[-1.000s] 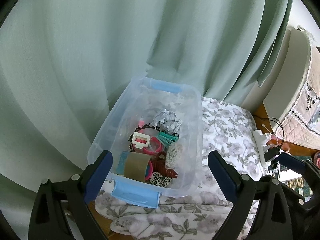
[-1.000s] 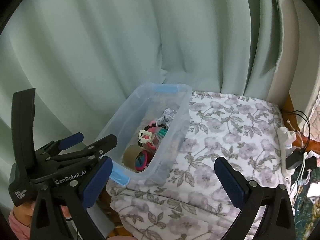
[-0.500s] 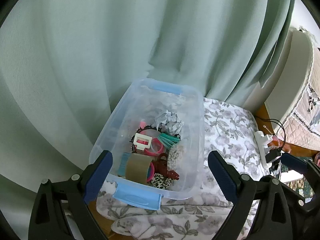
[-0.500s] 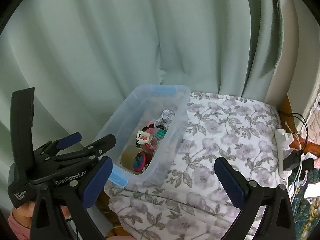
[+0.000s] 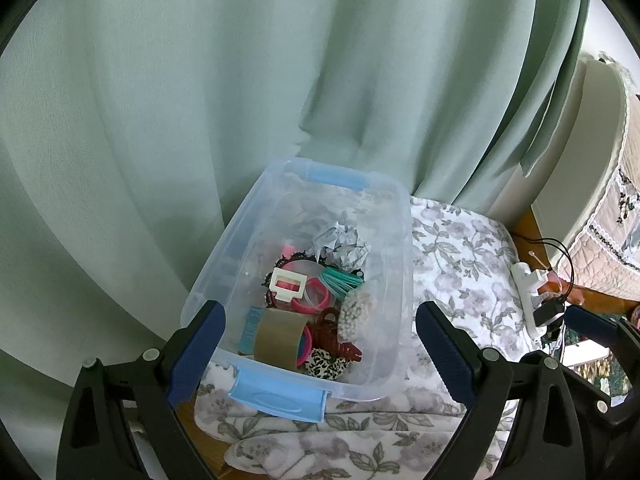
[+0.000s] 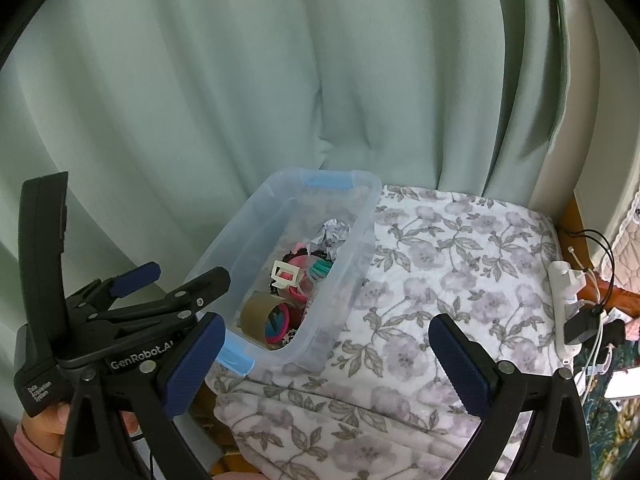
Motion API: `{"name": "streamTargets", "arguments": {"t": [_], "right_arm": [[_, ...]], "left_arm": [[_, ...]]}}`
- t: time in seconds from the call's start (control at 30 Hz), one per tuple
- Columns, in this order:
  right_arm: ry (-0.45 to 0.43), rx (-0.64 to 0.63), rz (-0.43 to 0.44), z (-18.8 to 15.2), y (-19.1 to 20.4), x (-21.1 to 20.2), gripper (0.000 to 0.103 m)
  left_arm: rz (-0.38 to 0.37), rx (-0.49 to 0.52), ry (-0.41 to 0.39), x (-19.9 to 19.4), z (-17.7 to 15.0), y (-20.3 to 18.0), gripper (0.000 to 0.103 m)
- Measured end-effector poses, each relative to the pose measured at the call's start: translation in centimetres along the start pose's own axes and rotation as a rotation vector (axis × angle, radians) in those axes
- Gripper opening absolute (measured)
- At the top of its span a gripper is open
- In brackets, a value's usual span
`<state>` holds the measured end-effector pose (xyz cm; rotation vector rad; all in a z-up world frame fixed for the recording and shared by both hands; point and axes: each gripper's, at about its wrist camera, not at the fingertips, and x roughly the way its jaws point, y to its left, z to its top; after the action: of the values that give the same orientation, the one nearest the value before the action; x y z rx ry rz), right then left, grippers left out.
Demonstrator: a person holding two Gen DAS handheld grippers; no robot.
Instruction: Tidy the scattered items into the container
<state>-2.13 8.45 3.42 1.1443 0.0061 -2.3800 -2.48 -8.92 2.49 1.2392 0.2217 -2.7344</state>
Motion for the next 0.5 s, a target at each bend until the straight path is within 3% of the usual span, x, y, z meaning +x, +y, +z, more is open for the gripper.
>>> {"name": "streamTargets", "arguments": {"t": [0.5], "right_arm": [[-0.003,-0.002,-0.008,-0.18,-0.1,-0.22,0.103]], "left_arm": [[-0.004,-0.002,0.001,-0.13,-0.29,-0.23,0.096]]}}
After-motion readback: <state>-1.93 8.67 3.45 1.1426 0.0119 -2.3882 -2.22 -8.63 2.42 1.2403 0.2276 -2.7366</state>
